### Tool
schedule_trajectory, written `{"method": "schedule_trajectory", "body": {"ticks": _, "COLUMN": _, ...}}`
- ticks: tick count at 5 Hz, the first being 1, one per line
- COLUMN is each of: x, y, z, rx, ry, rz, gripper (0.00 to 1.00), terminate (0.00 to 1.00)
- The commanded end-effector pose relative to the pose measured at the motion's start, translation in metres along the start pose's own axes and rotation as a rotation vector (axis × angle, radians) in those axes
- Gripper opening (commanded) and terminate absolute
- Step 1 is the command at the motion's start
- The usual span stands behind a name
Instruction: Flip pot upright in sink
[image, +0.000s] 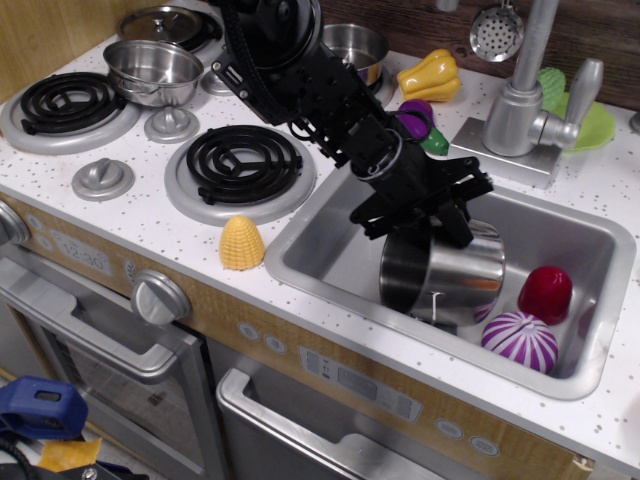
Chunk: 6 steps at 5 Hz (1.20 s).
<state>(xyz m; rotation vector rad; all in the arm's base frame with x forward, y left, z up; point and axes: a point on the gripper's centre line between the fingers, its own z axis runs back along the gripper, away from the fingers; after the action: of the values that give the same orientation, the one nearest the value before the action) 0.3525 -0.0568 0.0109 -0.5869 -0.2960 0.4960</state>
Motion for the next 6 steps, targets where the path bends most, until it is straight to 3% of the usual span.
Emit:
{"method": "schedule_trajectory", "body": {"ticks": 1, "x": 0.0115, "y": -0.0128, "z": 0.0184, "rx": -0.019, "ry": -0.051, "rz": -0.041, "gripper": 0.0, "terminate": 0.0}}
{"method": "schedule_trajectory", "body": {"ticks": 2, "x": 0.0106, "y": -0.0209, "z": 0.0275, "rx": 0.277, "ry": 0.068, "rz": -0.161, "gripper": 0.0, "terminate": 0.0}}
{"method": "schedule_trajectory", "body": {"ticks": 3, "x": 0.0124, "y": -0.0194, "z": 0.0279, "rx": 0.332, "ry": 0.081, "rz": -0.187, "gripper": 0.0, "terminate": 0.0}}
{"method": "schedule_trajectory", "body": {"ticks": 4, "x": 0.0136, "y": -0.016, "z": 0.0281, "rx": 0.3, "ry": 0.093, "rz": -0.189, "gripper": 0.0, "terminate": 0.0}}
{"method": "schedule_trajectory", "body": {"ticks": 5, "x": 0.0134, "y": -0.0126, "z": 0.0267, "rx": 0.303, "ry": 0.078, "rz": -0.223, "gripper": 1.0, "terminate": 0.0}}
{"method": "schedule_trajectory", "body": {"ticks": 6, "x": 0.0134, "y": -0.0126, "z": 0.0267, "rx": 0.303, "ry": 0.078, "rz": -0.223, "gripper": 1.0, "terminate": 0.0}}
